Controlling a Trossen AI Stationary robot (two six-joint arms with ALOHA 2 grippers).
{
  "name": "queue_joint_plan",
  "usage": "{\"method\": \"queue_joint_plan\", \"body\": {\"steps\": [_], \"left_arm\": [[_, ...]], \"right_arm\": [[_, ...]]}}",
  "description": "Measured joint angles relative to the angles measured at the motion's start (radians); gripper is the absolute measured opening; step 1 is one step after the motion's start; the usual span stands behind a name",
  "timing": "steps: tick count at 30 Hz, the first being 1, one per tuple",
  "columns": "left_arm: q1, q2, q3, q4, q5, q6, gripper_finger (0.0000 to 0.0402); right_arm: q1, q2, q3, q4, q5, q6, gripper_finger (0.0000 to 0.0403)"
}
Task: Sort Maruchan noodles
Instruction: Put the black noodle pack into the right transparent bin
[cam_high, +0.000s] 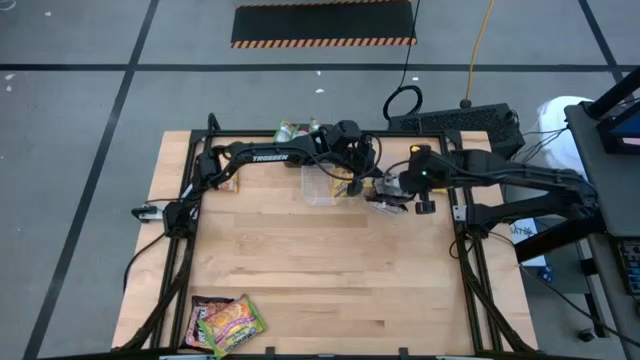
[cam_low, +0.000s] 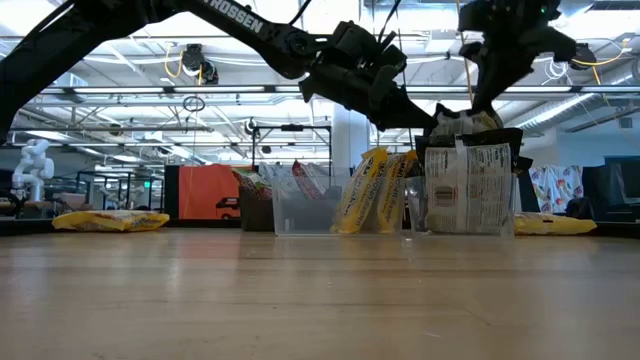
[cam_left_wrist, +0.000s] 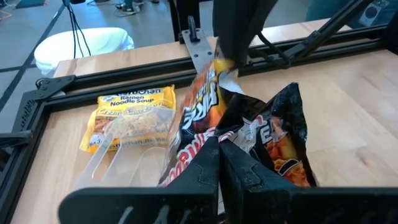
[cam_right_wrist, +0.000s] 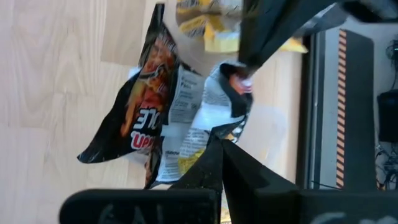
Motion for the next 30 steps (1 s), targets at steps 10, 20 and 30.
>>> {"method": "queue_joint_plan", "body": {"steps": [10, 20, 30], "left_arm": [[0.0, 0.001, 0.0, -0.004, 0.0, 0.0, 0.0], [0.0, 0.032, -0.001, -0.027, 0.009, 0.004, 0.0], [0.001, 0.062, 0.0, -0.02, 0.027, -0.02, 0.0]], "right_arm": [[0.0, 0.004, 0.028, -0.04, -0.035, 0.042, 0.0], [0.0, 0.006, 0.028, -0.05, -0.034, 0.052, 0.0], [0.0, 0.015, -0.005, -0.072, -0.033, 0.052, 0.0]]}}
